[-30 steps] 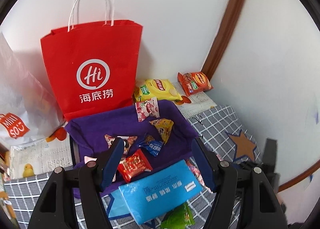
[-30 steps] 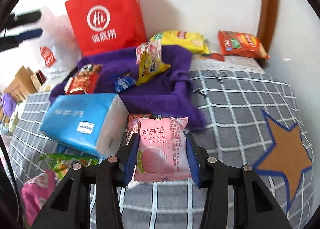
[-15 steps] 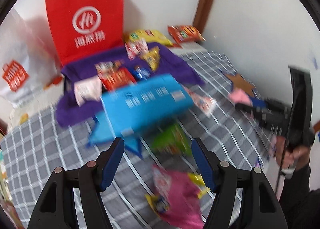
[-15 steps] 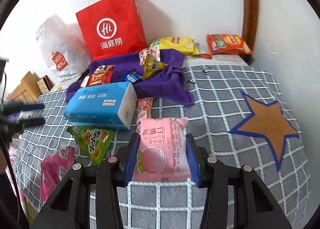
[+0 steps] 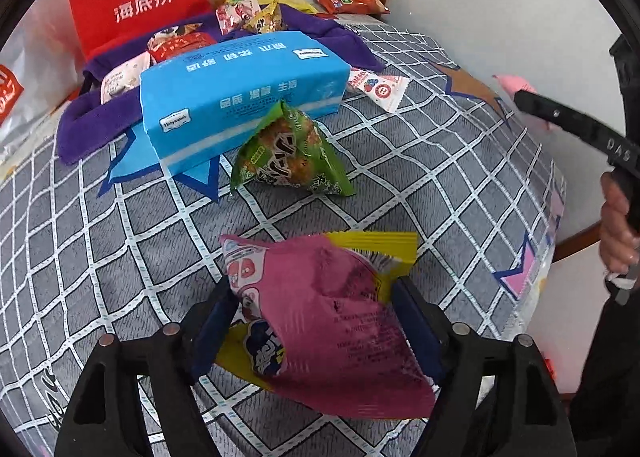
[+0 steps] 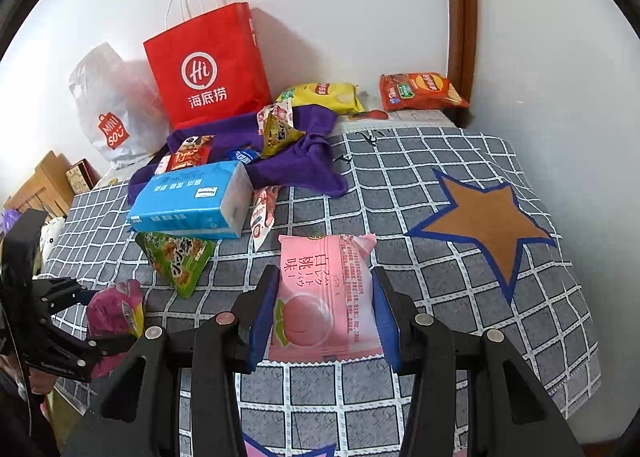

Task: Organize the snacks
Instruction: 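Grasp pink and yellow bag with left tool and lift it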

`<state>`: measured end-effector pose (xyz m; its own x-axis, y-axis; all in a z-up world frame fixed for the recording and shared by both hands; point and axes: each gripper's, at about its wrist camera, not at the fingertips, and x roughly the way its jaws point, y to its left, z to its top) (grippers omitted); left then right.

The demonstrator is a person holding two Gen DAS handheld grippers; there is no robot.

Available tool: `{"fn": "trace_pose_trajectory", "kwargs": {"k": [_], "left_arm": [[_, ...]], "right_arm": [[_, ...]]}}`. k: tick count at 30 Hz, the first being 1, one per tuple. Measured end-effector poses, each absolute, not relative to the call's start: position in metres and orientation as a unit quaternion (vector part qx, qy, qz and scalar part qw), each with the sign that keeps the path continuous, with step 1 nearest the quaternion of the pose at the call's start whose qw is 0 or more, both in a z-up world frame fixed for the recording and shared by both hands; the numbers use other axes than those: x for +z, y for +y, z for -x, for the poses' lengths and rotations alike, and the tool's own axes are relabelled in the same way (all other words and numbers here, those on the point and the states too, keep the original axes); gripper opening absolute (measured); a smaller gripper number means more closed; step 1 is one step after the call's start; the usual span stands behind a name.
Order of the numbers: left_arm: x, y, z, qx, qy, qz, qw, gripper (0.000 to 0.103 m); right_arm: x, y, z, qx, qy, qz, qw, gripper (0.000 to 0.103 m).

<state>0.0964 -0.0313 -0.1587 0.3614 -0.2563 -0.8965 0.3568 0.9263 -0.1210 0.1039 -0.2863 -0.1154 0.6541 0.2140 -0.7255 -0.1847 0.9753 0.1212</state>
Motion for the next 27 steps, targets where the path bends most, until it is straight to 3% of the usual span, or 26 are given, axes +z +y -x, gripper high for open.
{"fn": "trace_pose_trajectory", "kwargs": {"k": [4,7,27], "left_arm": [[-0.161,-0.038,-0.091,-0.174,0.524,-0.067,0.831,0.078],[-0.156,-0.038,-0.086,-0.170,0.506,-0.075,0.842,0.070],[-0.102,0.029,-0.099,-0.183,0.484,0.014,0.855,0.070]], "right_arm": [[-0.116,-0.284,-0.100,0.116,0.402,-0.020,0.908,0.045],[-0.118,-0.278,-0.097,0.123,0.404,-0.019,0.906,0.045],[-0.096,-0.192,-0.094,0.134,0.389,-0.006,0.912,0.045]]}}
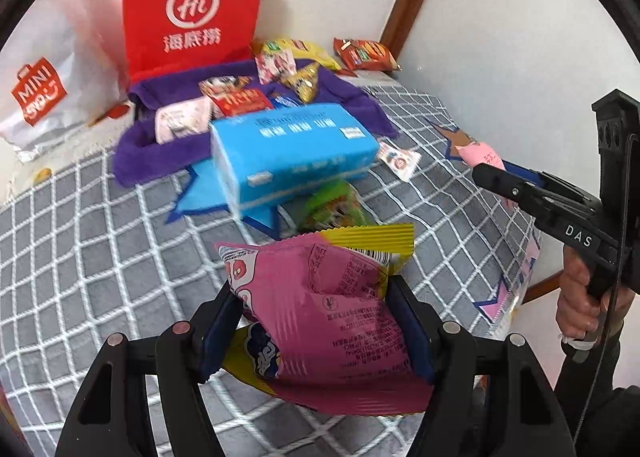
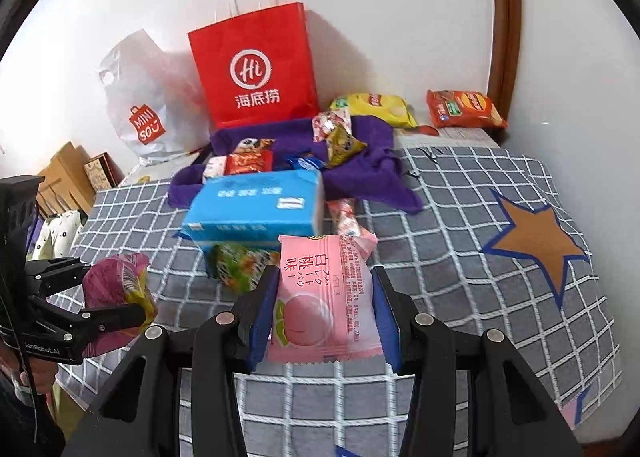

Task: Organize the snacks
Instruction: 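Grasp pink and yellow bag with left tool and lift it, then carry pink bag in left tool and peach packet in right tool over towel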

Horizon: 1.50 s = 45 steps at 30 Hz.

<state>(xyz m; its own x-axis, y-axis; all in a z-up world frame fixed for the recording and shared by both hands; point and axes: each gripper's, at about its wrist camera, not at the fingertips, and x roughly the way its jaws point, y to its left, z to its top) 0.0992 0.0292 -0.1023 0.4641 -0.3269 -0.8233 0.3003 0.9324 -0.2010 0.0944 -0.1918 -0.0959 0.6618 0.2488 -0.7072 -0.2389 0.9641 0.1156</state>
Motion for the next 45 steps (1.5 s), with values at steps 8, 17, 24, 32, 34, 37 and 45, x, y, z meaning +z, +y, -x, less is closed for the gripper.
{"fn": "trace_pose_trajectory", "kwargs": {"k": [8,17,24,32,34,37,45], "left_arm": [[-0.101,0.058,-0.104,-0.192,0.484,0.025,0.854,0.070],[-0.099,0.071,-0.107,-0.201,0.487,0.028,0.850,0.070],[-0.099,0.071,-0.108,-0.199,0.488,0.037,0.849,0.070],[-0.084,0.065,-0.121,-0.188,0.470,0.061,0.860,0.070],[-0.077,0.062,-0.126,-0.186,0.465,0.068,0.863,0.070],[-0.065,0.058,-0.136,-0.180,0.452,0.072,0.871,0.070],[-0.035,0.056,-0.169,-0.145,0.425,0.079,0.890,0.070]], "right_arm": [[-0.095,-0.165,-0.098,0.119,0.385,-0.011,0.915,0.045],[-0.100,-0.142,-0.108,0.113,0.391,-0.022,0.913,0.045],[-0.092,-0.132,-0.113,0.123,0.382,-0.019,0.916,0.045],[-0.070,-0.140,-0.130,0.135,0.371,-0.011,0.919,0.045],[-0.062,-0.144,-0.136,0.139,0.367,-0.010,0.920,0.045],[-0.050,-0.149,-0.144,0.145,0.358,-0.005,0.922,0.045],[-0.026,-0.158,-0.181,0.167,0.343,-0.006,0.924,0.045]]}}
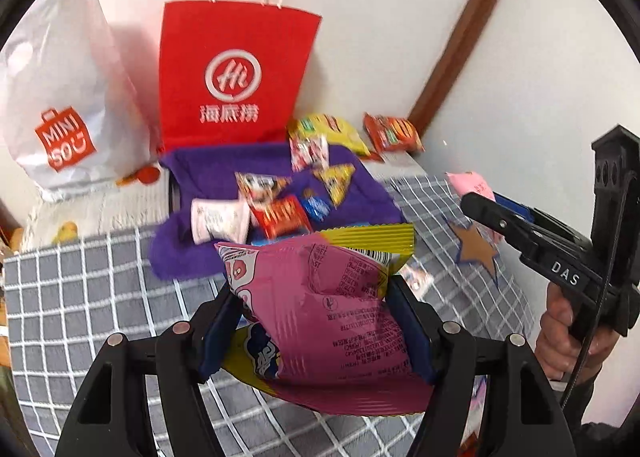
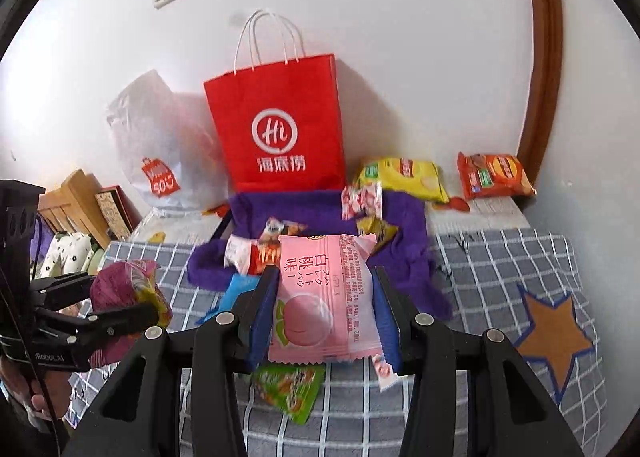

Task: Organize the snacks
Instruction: 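Carry pink bag in left tool and peach packet in right tool over towel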

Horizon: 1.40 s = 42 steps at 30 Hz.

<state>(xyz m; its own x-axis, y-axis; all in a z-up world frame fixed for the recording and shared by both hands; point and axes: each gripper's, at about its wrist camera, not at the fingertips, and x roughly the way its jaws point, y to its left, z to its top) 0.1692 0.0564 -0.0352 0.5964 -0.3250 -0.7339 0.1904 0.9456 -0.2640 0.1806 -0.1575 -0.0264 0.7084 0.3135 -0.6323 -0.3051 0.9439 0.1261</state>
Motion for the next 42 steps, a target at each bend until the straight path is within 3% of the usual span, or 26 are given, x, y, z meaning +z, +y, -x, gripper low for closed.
{"fn": "trace_pose_trajectory", "kwargs": {"k": [22,42], "left_arm": [[-0.024,0.067,-0.276,-0.104,0.415,0.095,0.899,0.070],[-0.082,0.086,-0.346,-0.069,0.452,0.129,0.880,0.070]], "right_arm": [[-0.015,-0.118,-0.304,0.191,0.331,0.016,0.924,0.046],[-0.084,-0.120,-0.380,0.179,0.409,0.038,0.894,0.046]]}}
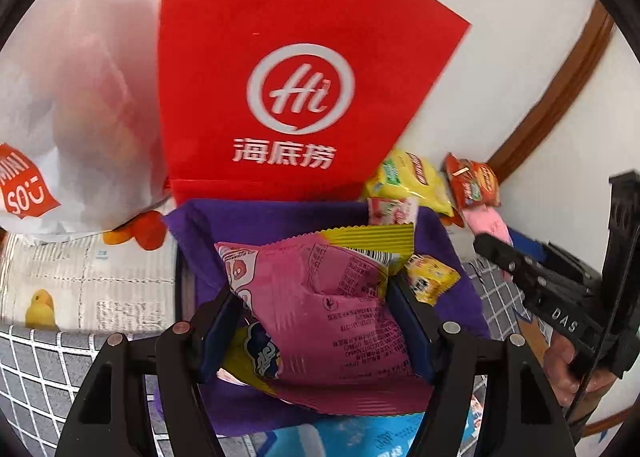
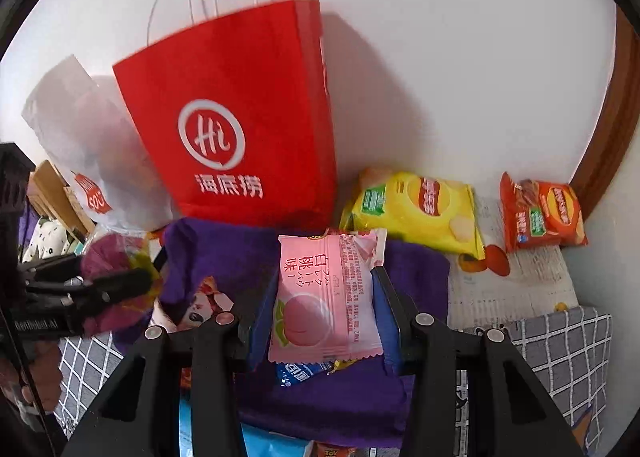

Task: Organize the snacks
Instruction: 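Carry pink bag in left tool and peach packet in right tool over towel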

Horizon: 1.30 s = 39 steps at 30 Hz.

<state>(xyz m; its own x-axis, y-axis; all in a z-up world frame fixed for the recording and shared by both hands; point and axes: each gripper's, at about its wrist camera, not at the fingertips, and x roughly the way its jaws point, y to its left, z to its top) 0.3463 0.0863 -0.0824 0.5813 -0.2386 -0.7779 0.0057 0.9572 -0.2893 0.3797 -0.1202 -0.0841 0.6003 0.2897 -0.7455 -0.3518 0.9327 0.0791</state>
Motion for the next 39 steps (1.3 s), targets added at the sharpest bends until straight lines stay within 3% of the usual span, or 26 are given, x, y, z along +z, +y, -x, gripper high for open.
{"fn": "trace_pose_trajectory", "kwargs": {"k": [36,39], "left_arm": [[-0.133,0.074,-0.372,-0.070,0.521,0.145,0.838,0.071],[-0.133,0.077,-0.372,-0.075,0.523,0.150,0.836,0.071]], "right_arm": [[-0.155,-0.077,-0.391,0.200,0.500,0.089,0.838,0.046],[-0.155,-0.080,-0.393,0.189,0.504,0.086,0.838,0.050]]}}
